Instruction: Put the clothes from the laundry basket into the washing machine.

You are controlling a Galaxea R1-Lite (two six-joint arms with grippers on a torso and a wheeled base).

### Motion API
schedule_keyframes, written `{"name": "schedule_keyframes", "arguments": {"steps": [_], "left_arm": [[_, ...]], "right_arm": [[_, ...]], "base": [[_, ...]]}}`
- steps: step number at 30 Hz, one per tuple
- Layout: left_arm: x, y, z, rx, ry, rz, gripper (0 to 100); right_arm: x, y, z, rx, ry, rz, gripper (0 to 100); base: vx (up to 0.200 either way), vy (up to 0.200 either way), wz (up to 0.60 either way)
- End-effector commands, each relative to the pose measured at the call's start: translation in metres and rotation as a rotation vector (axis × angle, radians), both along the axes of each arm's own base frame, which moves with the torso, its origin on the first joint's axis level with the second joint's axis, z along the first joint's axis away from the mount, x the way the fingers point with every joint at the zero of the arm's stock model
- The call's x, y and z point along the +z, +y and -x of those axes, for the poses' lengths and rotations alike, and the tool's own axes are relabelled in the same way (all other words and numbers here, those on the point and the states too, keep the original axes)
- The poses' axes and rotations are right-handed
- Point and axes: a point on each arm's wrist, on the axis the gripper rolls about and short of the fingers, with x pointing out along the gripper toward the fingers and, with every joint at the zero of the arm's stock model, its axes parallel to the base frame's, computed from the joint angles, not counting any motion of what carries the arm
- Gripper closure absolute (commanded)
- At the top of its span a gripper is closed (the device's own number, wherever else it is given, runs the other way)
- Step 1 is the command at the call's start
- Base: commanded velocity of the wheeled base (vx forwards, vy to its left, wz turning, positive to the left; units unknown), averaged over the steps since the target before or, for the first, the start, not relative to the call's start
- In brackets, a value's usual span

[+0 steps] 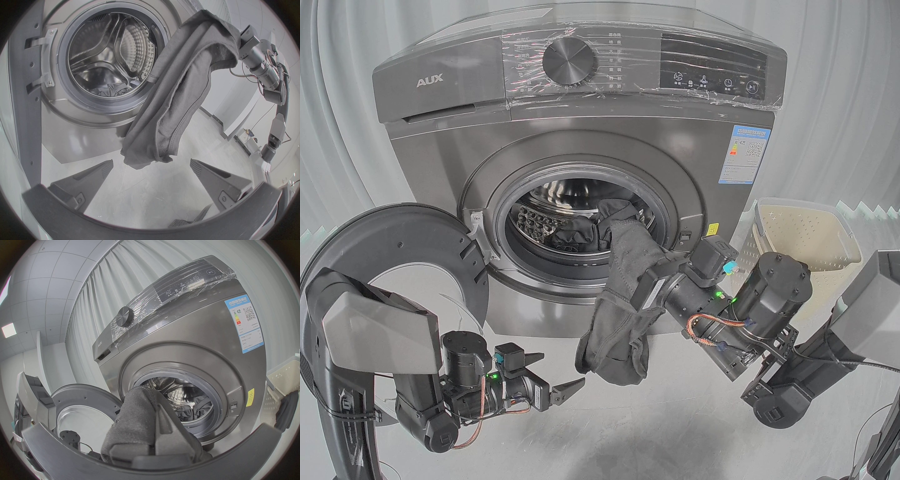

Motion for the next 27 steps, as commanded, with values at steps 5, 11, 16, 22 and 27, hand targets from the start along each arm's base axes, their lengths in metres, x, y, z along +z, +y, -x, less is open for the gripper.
{"name": "schedule_keyframes", "arguments": {"steps": [5,11,16,22,27], "left_arm": [[-0.013,-0.005,-0.009,-0.003,0.008,-0.008,0],[-0.019,-0.010,-0.020,-0.001,-0.007,0.001,0],[-0.027,-0.018,-0.031,-0.011,-0.025,0.009,0],[-0.031,-0.022,-0.047,0.010,-0.062,0.025,0],[-0.028,-0.022,-0.051,0.025,-0.081,0.029,100]], "right_arm": [[0.002,0.005,0.000,0.007,-0.008,-0.008,100],[0.002,0.005,-0.001,0.007,-0.007,-0.007,100],[0.001,0.006,0.000,0.009,-0.006,-0.006,100],[0.000,0.006,0.001,0.012,-0.006,-0.006,100],[-0.001,0.006,0.001,0.011,-0.001,-0.003,100]], "base": [[0.000,0.000,0.00],[0.000,0.000,0.00],[0.000,0.000,0.00],[0.000,0.000,0.00],[0.000,0.000,0.00]]}}
